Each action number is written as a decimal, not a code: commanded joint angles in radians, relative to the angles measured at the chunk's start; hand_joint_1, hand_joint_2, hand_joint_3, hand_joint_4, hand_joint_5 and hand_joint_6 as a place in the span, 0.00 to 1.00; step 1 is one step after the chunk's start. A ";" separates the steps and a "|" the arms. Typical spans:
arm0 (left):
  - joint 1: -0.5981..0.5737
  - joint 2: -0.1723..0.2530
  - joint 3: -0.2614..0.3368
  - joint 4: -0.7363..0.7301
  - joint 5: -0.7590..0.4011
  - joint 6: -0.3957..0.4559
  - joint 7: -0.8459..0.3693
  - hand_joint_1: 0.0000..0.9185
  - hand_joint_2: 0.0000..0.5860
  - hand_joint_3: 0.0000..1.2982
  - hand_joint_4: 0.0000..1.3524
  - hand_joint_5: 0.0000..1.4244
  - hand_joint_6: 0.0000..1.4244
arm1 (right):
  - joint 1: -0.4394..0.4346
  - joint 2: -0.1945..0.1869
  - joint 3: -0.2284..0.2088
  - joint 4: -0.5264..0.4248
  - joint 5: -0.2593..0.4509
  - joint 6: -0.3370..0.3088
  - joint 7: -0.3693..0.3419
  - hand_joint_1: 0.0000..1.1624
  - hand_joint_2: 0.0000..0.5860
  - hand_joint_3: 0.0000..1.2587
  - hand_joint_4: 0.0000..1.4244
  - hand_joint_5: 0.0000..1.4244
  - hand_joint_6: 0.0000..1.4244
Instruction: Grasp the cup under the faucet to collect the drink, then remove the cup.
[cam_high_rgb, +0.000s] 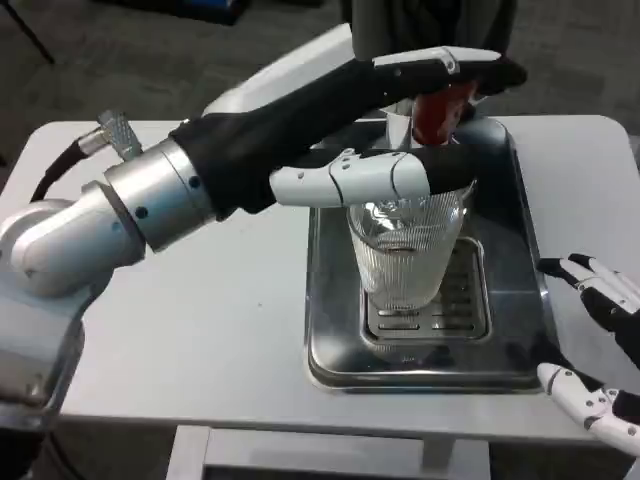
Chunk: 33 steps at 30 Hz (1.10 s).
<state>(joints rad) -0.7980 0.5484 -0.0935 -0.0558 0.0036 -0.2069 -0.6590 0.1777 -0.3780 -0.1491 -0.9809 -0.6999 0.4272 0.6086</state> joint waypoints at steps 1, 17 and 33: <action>0.034 0.029 -0.037 0.026 0.052 -0.004 -0.034 0.00 0.14 0.17 0.10 0.17 0.13 | 0.005 -0.003 0.008 -0.005 0.008 0.008 -0.002 0.30 0.84 0.07 0.00 0.00 0.01; 0.032 0.048 -0.070 0.042 0.113 -0.071 -0.012 0.00 0.14 0.16 0.09 0.17 0.13 | 0.001 0.013 0.009 -0.014 0.028 0.034 -0.006 0.30 0.84 0.07 0.00 0.00 0.01; 0.043 0.058 -0.060 0.034 0.110 -0.061 -0.008 0.00 0.15 0.16 0.09 0.16 0.13 | 0.027 0.132 -0.109 0.015 0.370 -0.055 -0.174 0.45 0.53 0.00 0.03 0.13 0.18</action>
<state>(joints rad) -0.8040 0.5766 -0.1286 -0.0400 0.0758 -0.2889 -0.6263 0.1844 -0.2591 -0.2432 -0.9766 -0.3728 0.4116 0.4685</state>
